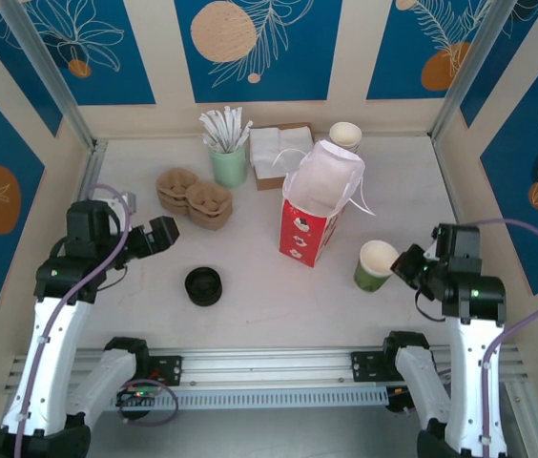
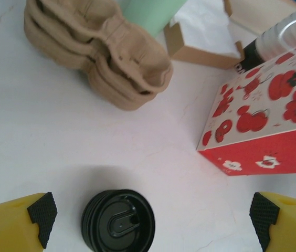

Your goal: Pack the takeout coffee

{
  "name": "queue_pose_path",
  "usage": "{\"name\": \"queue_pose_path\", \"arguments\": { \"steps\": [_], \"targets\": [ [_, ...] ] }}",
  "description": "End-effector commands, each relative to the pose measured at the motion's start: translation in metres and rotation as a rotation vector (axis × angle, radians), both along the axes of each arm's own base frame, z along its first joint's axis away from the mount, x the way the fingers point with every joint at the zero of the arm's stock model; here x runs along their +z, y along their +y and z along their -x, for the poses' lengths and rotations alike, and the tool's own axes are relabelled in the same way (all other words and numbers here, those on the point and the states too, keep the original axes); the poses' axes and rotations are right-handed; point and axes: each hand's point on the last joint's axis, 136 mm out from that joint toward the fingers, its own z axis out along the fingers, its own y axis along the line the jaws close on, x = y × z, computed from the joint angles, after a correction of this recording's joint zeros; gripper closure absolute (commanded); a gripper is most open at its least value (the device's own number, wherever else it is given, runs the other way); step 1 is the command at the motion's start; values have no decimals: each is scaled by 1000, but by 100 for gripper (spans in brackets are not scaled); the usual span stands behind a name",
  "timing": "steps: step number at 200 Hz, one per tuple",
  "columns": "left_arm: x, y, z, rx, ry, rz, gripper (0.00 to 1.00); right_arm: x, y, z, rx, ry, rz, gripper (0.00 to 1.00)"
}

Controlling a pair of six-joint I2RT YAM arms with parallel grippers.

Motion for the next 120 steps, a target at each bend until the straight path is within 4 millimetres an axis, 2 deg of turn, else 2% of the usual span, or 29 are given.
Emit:
{"name": "queue_pose_path", "arguments": {
  "steps": [1,43,69,120],
  "targets": [
    [-21,0,1,5,43,3,5,-14,26,6,46,-4,-130,100],
    [-59,-1,4,15,140,4,6,-44,56,7,146,42,-147,100],
    [-76,-4,6,13,182,6,6,-59,77,6,218,35,-124,100],
    [-107,-9,19,3,280,-11,8,-65,125,3,356,-103,-19,100]
  ]
}}
